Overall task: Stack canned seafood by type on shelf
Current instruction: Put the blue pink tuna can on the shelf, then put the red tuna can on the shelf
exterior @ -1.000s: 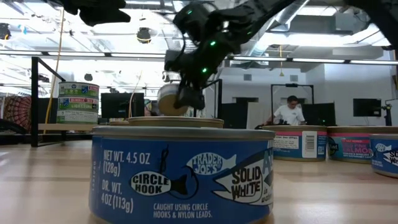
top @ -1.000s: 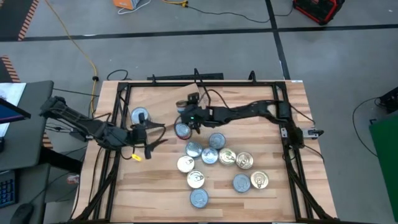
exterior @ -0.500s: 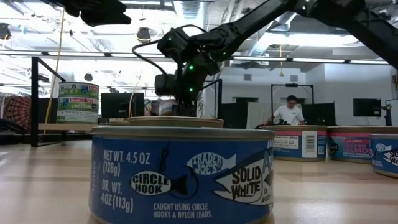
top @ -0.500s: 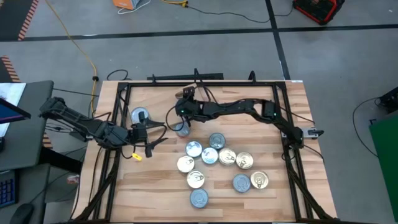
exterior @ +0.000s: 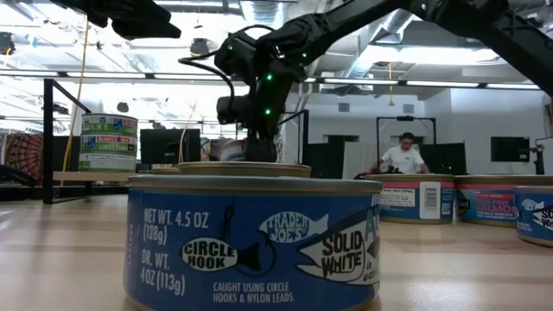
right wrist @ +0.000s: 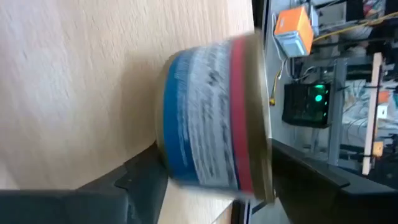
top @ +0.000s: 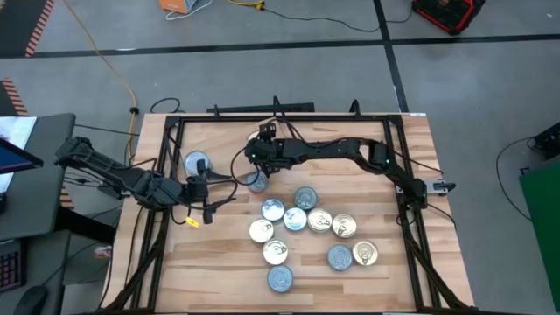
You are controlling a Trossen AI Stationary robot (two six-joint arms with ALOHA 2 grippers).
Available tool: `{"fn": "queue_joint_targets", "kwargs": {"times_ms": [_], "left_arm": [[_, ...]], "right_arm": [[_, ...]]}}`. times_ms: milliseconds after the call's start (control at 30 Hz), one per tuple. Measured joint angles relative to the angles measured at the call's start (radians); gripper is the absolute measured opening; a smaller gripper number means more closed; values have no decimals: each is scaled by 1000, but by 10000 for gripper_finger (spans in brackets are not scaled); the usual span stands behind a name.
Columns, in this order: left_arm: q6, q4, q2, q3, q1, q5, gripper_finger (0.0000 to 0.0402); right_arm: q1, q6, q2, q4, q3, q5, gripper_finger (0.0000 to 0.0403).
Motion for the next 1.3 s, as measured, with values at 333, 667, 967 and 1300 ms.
{"fn": "queue_joint_targets", "kwargs": {"times_ms": [333,667,967,1300], "left_arm": [[-99,-56,0,0,0,64,288],[-248,-153,144,0,0,211,288],[-107,-68,375,0,15,74,288],[9,28,593,0,119,112,288]], "right_arm": [[27,205,-115,-244,18,-157,325],[144,416,-331,-157,-269,-371,307],[218,526,-491,170,-632,-367,302],[256,607,-724,305,-860,-331,301]]}}
